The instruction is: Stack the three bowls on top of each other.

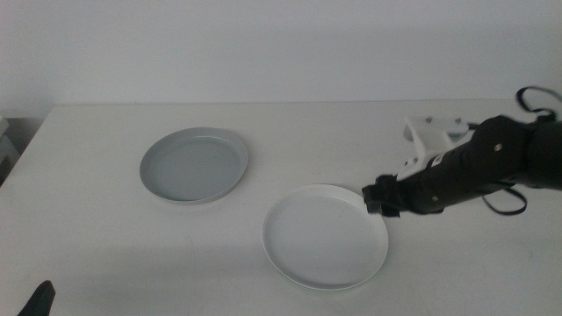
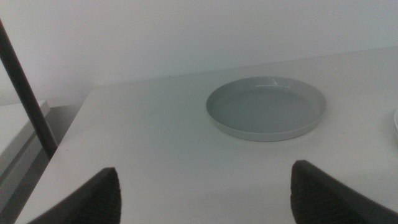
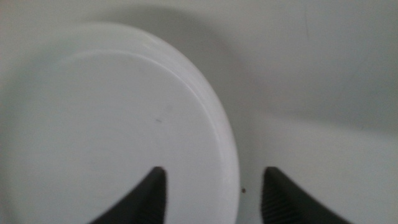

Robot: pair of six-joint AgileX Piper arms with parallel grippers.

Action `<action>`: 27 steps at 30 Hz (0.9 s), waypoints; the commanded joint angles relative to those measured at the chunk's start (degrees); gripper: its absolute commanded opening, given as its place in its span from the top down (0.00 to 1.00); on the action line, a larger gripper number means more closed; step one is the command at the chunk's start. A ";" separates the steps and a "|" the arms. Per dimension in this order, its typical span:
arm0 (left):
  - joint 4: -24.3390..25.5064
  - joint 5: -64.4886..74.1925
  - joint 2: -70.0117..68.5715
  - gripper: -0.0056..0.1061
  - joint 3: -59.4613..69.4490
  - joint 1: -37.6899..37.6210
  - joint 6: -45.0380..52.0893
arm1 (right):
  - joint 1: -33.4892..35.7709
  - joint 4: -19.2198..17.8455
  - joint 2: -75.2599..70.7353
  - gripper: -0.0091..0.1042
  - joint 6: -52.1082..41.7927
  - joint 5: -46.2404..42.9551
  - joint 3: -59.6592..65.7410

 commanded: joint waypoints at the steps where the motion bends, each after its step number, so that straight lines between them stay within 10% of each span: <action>1: -0.37 -4.08 -0.26 0.01 -0.27 0.06 -0.47 | 0.01 -1.06 -6.53 0.49 -1.28 -1.68 -1.54; 27: -0.37 -4.08 -0.26 0.01 -0.27 0.06 -0.47 | -0.94 -5.75 -62.21 0.46 -8.06 11.46 7.37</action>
